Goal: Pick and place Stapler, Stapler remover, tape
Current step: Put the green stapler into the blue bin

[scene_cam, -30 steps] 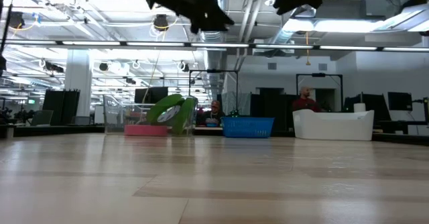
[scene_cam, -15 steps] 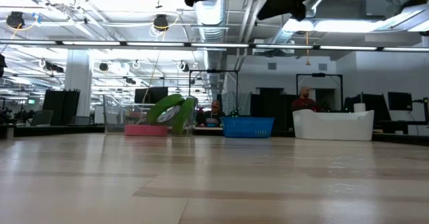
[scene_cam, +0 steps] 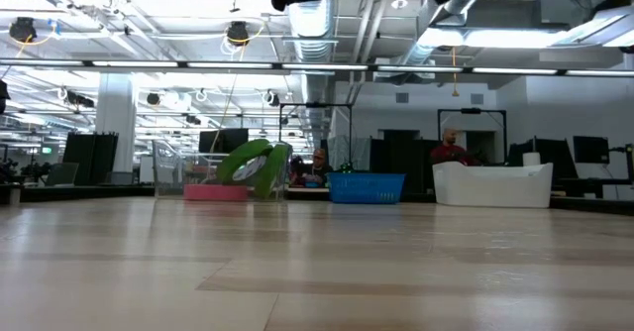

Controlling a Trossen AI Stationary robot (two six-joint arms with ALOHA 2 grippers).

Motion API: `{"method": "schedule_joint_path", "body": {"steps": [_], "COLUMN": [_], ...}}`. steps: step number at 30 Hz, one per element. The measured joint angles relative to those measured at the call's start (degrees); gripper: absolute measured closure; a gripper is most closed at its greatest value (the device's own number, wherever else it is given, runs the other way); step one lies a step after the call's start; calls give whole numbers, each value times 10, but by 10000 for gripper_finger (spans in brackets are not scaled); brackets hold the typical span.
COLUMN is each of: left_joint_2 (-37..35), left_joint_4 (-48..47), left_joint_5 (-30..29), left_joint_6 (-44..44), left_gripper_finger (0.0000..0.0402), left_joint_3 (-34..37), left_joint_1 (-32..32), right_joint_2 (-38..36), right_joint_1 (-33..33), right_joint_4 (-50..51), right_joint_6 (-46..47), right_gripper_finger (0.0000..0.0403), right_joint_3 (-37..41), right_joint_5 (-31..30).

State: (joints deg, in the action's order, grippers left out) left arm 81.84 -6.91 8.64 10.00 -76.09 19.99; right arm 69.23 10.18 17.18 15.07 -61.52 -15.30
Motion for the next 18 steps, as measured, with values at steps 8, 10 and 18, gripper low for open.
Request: {"method": "schedule_joint_path", "body": {"steps": [8, 10, 18], "left_joint_2": [-1, -1, -2], "left_joint_4": [-2, -2, -2], "left_joint_5": [0, 0, 0], "left_joint_6": [0, 0, 0], "left_gripper_finger": [149, 149, 149], "left_joint_3": [0, 0, 0], "left_joint_1": [0, 0, 0], "right_joint_2": [-81, -112, -243], "right_joint_1": [-6, -15, -53], "right_joint_4": [-2, -27, -131], "right_joint_6": [0, 0, -6], "right_gripper_finger": [403, 403, 403], "right_joint_3": [68, 114, 279], "right_joint_5": [-13, -13, 7]}}
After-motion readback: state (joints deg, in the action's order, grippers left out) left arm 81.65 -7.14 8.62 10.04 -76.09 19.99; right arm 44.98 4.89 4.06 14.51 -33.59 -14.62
